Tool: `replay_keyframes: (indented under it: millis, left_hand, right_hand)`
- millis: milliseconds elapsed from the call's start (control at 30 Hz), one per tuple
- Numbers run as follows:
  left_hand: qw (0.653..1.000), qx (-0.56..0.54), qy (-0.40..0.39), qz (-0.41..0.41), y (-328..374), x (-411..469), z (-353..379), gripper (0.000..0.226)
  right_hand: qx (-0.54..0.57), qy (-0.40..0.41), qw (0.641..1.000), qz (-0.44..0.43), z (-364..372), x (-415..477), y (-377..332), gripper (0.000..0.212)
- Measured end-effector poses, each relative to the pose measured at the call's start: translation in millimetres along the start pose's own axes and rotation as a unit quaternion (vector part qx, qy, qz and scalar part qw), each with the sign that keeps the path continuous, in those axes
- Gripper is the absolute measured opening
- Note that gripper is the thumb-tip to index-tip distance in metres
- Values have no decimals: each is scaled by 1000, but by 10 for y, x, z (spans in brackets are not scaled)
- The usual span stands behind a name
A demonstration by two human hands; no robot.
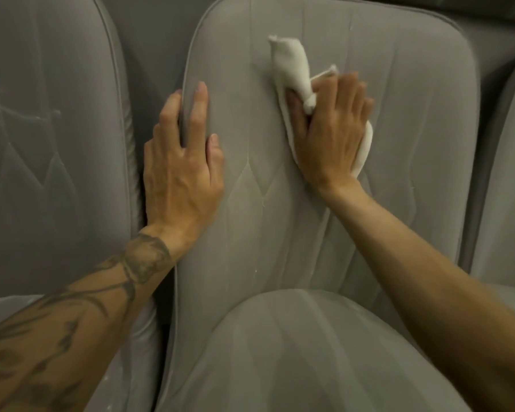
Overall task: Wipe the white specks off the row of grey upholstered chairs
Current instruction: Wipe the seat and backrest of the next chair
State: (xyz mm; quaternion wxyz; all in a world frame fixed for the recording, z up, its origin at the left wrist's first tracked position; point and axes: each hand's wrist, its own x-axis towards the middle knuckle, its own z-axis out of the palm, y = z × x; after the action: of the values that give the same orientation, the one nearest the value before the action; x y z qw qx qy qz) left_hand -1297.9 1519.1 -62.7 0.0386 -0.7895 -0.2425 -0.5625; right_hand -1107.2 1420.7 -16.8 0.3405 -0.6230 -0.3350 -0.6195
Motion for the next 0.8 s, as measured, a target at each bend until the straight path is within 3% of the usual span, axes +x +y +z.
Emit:
replay_keyframes:
  millis: [100,300,367,467,567,700,800]
  left_hand:
    - [1000,0,-1,-1,5,-6,-2,58]
    - [1000,-7,-5,-4,16,-1,-16,58]
    - [1000,-7,-5,-2,16,-3,-13,58]
    - [1000,-6,0,-5,-7,-2,16,58]
    - [1000,-2,2,-3,-5,-7,22,58]
    - [1000,-4,2,-2,0,1,12,58]
    - [1000,-6,0,-1,13,2,3,58]
  right_hand:
    - [17,-13,999,34,-98,-469,-107,28]
    - [75,-199,976,-37,-654,-1768,-125,24]
    - [67,-189,978,-52,-578,-1587,-3,22]
    - [46,-127,991,-6,-381,-1222,116,22]
    - [40,-122,991,26,-426,-1510,46,21]
    - [62,-199,976,-59,-669,-1921,108,23]
    - [65,-186,976,-89,-555,-1578,255,18]
